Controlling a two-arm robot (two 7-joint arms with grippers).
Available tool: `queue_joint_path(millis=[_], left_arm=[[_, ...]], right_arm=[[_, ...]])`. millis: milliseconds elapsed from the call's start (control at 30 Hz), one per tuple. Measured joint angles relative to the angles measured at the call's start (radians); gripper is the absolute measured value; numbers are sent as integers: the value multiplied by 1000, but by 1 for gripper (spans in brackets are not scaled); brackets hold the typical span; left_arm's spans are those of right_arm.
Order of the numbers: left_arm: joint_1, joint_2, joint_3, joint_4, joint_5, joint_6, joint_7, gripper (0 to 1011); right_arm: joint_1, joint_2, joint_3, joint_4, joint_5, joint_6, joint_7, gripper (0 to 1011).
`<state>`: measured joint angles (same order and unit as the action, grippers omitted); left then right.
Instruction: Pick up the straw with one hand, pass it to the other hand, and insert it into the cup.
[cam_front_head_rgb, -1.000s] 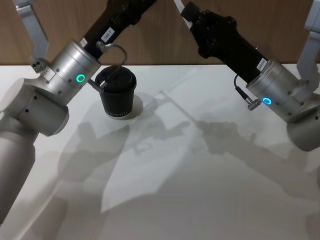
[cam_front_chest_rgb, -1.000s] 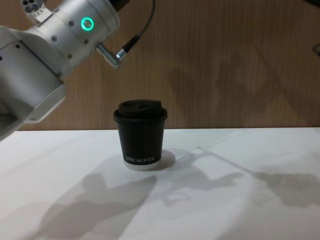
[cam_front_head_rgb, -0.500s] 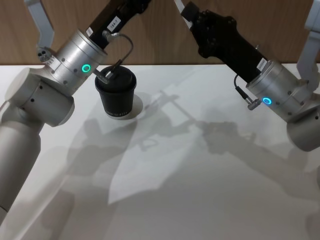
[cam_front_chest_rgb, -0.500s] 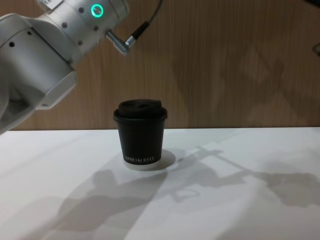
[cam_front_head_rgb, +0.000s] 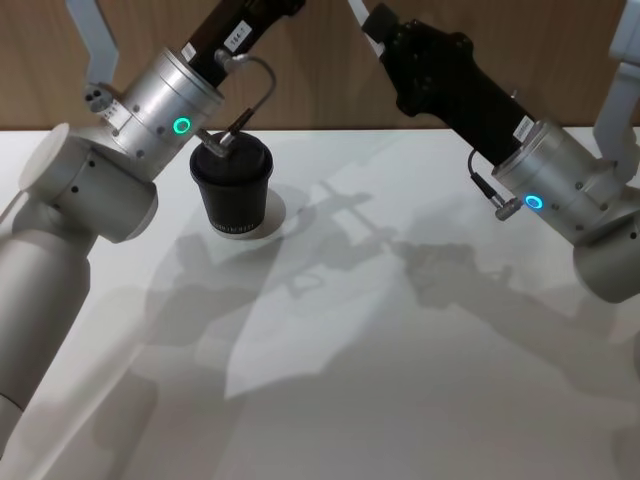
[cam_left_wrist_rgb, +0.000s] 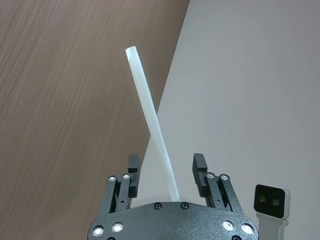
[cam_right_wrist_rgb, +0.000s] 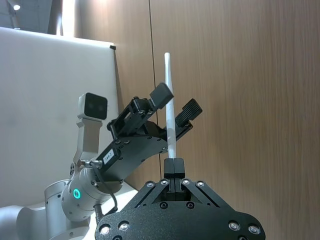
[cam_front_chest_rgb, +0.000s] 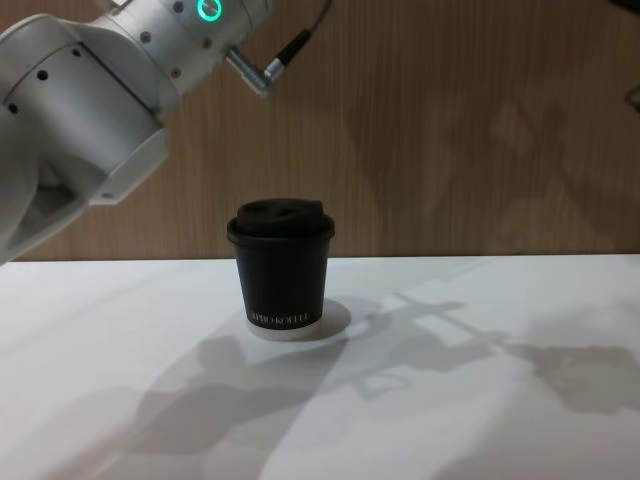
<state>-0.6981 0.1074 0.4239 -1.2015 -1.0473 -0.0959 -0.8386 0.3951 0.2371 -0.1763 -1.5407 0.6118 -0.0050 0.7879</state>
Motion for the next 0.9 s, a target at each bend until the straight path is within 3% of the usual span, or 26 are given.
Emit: queue_joint_path(millis=[33,133,233,367,567,900], left_arm=[[-1,0,1,1,0,0,0,694],[-5,-1,5,4,0,-3,0,552],[-7,-1,7,5,0,-5,1,495],[-9,-1,11,6,0,-10,4,325],[-10,0,15,6,-1,-17,12,147],[-7,7,16,3,-3,-33,28,61]], right_arm=[[0,0,0,0,0,0,0,0],[0,0,0,0,0,0,0,0],[0,0,0,0,0,0,0,0],[0,0,0,0,0,0,0,0],[0,0,0,0,0,0,0,0],[0,0,0,0,0,0,0,33]])
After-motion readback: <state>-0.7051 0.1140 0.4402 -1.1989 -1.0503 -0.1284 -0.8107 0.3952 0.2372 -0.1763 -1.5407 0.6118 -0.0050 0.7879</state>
